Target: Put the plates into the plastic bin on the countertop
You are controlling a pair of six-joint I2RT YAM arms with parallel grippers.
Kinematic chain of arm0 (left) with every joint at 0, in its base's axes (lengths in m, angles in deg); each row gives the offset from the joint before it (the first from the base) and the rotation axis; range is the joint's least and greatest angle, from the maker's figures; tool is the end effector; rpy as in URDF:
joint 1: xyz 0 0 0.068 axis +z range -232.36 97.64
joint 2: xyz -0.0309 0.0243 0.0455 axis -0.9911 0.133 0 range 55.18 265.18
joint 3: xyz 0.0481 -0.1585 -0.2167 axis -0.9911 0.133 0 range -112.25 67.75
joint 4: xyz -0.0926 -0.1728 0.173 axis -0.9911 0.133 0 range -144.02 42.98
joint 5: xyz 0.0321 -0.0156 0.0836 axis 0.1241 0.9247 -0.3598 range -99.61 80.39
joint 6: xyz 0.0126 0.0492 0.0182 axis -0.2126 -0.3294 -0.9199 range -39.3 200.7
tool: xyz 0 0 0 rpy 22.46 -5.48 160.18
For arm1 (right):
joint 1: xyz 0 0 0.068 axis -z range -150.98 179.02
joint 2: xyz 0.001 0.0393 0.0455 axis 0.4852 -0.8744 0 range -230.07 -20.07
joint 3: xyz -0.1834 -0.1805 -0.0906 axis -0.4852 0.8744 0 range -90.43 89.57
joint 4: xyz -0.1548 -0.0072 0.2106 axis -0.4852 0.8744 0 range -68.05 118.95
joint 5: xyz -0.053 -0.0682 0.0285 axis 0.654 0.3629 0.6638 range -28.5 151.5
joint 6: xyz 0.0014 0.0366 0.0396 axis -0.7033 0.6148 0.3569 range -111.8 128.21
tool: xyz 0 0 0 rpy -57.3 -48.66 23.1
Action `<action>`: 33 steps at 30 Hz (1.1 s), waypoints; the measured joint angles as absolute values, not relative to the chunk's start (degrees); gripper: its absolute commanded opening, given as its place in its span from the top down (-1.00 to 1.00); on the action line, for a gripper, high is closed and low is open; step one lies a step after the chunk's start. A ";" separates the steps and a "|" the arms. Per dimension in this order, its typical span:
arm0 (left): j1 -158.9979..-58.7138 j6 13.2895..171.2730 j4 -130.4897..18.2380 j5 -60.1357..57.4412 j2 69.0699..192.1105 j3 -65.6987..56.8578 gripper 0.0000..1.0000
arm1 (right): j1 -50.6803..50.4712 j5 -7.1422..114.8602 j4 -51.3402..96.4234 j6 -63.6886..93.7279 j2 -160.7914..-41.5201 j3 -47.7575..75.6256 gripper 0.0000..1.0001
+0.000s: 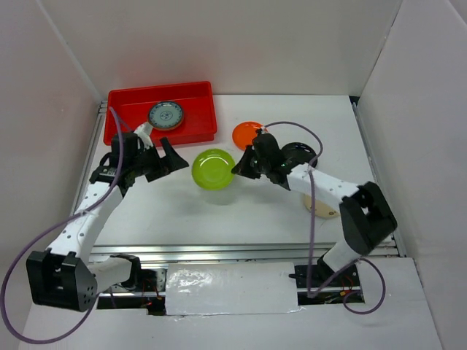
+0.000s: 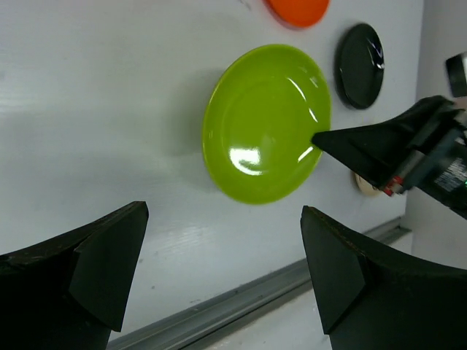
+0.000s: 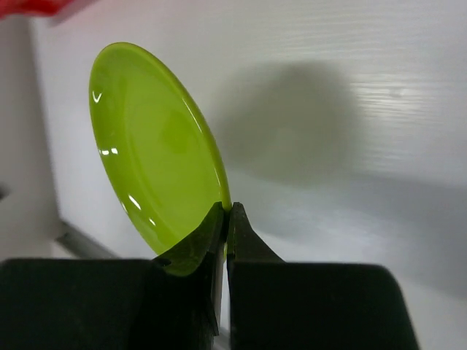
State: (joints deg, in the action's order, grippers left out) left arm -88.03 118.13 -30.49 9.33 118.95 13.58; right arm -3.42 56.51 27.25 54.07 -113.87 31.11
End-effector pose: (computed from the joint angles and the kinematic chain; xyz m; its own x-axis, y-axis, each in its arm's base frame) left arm 0.2427 -0.0357 0.3098 -0.6531 -0.5128 -0.5572 -0.0414 0.7589 -0.6498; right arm 0.2981 0.1931 0.2128 -0.8064 0.3345 -0.4877 -0.0166 0.8115 0.5841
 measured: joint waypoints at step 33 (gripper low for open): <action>-83.35 126.77 -38.23 1.53 140.92 -1.77 1.00 | 3.90 45.31 26.00 55.65 -81.00 48.38 -1.00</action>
